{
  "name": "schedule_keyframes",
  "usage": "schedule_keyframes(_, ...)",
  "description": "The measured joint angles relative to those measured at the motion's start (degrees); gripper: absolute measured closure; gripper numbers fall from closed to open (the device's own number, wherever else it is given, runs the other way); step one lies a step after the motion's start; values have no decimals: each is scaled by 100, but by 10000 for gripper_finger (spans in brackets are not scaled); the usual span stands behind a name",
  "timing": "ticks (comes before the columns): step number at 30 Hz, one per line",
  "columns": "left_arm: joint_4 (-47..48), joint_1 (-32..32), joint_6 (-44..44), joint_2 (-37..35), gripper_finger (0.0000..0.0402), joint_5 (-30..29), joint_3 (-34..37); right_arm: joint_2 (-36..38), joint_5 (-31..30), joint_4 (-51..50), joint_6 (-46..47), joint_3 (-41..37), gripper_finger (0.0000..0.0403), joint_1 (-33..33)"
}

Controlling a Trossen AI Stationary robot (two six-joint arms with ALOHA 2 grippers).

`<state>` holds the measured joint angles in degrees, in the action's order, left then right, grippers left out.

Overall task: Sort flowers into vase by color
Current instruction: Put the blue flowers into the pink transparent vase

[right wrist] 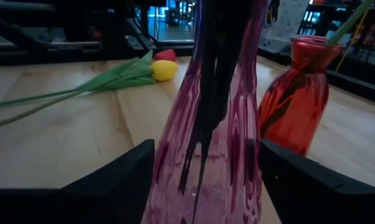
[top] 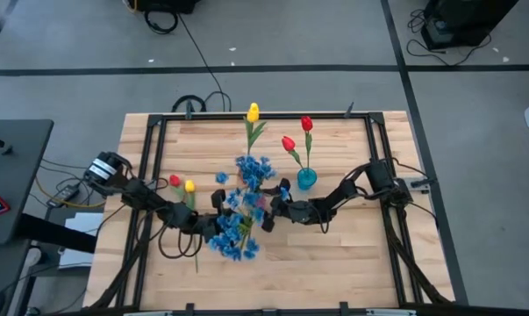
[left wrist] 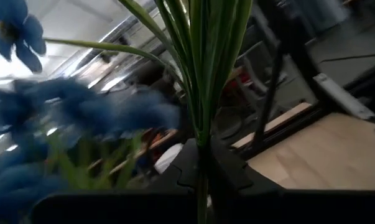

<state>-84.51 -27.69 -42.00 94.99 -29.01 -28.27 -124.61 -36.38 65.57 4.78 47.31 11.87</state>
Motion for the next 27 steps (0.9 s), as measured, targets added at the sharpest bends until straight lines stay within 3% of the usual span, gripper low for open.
schedule_keyframes(5,-23,-47,-13,-106,380,-281,0,14,26,12,-8,0,153,71)
schedule_keyframes(13,-2,78,21,-106,380,-147,0,19,42,-13,165,0,128,390)
schedule_keyframes(27,-251,182,142,-104,380,95,-9,27,29,-112,463,0,138,604)
